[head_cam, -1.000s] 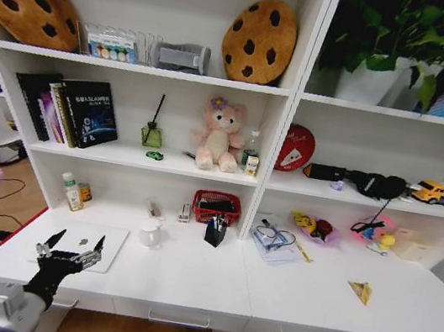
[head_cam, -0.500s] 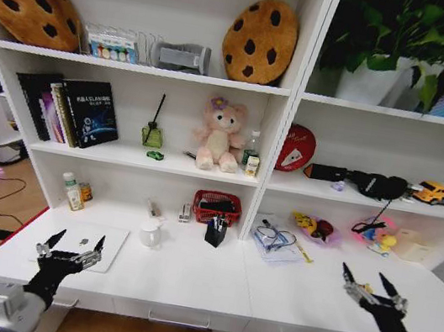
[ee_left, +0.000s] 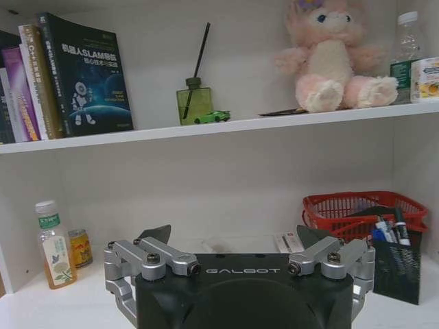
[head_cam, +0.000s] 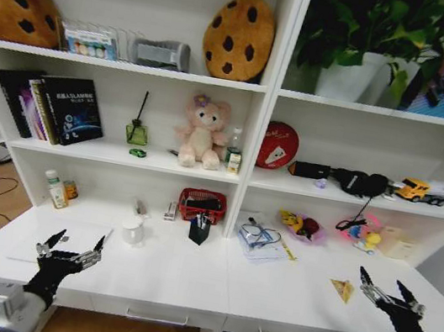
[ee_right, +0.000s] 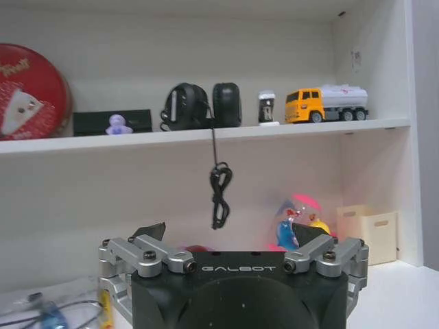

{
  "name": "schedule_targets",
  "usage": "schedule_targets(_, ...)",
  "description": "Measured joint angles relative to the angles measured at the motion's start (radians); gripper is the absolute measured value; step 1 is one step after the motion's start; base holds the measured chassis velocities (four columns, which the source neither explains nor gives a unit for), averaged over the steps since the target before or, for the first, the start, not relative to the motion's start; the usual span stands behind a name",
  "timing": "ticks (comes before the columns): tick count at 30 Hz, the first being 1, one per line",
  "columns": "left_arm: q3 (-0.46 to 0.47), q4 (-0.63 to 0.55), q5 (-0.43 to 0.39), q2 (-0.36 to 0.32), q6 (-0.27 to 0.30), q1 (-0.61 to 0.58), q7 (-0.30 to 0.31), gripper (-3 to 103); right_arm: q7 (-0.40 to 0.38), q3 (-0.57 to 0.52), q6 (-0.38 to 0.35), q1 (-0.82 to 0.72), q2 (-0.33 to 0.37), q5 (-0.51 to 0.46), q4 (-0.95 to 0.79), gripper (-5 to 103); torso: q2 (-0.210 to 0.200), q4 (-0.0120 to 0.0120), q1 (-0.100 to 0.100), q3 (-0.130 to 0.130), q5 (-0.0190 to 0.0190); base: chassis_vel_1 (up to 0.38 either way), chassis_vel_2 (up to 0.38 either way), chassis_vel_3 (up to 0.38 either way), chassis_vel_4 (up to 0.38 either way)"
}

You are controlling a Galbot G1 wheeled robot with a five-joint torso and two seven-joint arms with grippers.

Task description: Organize the objects on the table.

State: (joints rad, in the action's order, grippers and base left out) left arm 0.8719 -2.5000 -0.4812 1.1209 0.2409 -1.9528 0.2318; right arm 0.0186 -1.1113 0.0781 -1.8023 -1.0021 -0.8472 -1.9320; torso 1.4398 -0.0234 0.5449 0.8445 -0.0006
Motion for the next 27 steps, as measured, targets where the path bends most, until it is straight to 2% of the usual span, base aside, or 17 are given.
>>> schedule_targets(5, 0.000, 0.000, 0.000, 0.000, 0.000, 0.000, 0.000, 100, -0.020, 0.107, -0.029, 0.089, -0.010, 0.034, 0.069, 100, 0.000, -0.0006, 0.000, 0.000, 0.0008, -0.259, -0.284, 0.265, 0.270)
schedule_targets(6, 0.000, 0.000, 0.000, 0.000, 0.000, 0.000, 0.000, 100, -0.023, 0.130, -0.044, 0.114, -0.015, 0.047, 0.077, 100, 0.000, 0.0003, 0.000, 0.000, 0.0022, -0.245, -0.200, 0.233, 0.220)
schedule_targets(7, 0.000, 0.000, 0.000, 0.000, 0.000, 0.000, 0.000, 100, -0.023, 0.130, -0.044, 0.114, -0.015, 0.047, 0.077, 100, 0.000, 0.0003, 0.000, 0.000, 0.0022, -0.245, -0.200, 0.233, 0.220)
schedule_targets(9, 0.000, 0.000, 0.000, 0.000, 0.000, 0.000, 0.000, 100, -0.032, 0.167, -0.095, 0.166, -0.018, 0.069, 0.086, 100, 0.000, -0.0001, 0.000, 0.000, 0.0003, -0.099, -0.182, 0.166, 0.115)
schedule_targets(13, 0.000, 0.000, 0.000, 0.000, 0.000, 0.000, 0.000, 100, -0.043, 0.203, -0.140, 0.212, -0.009, 0.080, 0.107, 100, 0.000, -0.0006, 0.000, 0.000, 0.0008, -0.061, -0.105, 0.064, 0.035)
schedule_targets(17, 0.000, 0.000, 0.000, 0.000, 0.000, 0.000, 0.000, 100, -0.046, 0.270, -0.193, 0.250, 0.009, 0.062, 0.108, 100, 0.000, 0.0001, 0.000, 0.000, 0.0000, 0.029, 0.050, -0.017, -0.060)
schedule_targets(20, 0.000, 0.000, 0.000, 0.000, 0.000, 0.000, 0.000, 100, -0.066, 0.300, -0.231, 0.266, 0.009, 0.061, 0.100, 100, 0.000, 0.0003, 0.000, 0.000, 0.0002, 0.063, 0.093, -0.064, -0.052)
schedule_targets(23, 0.000, 0.000, 0.000, 0.000, 0.000, 0.000, 0.000, 100, -0.135, 0.347, -0.305, 0.299, 0.010, 0.055, 0.103, 100, 0.000, -0.0001, 0.000, 0.000, 0.0005, 0.018, 0.014, -0.012, -0.012)
schedule_targets(27, 0.000, 0.000, 0.000, 0.000, 0.000, 0.000, 0.000, 100, -0.179, 0.368, -0.331, 0.316, 0.012, 0.054, 0.119, 100, 0.000, -0.0001, 0.000, 0.000, 0.0007, 0.000, 0.000, 0.000, 0.000)
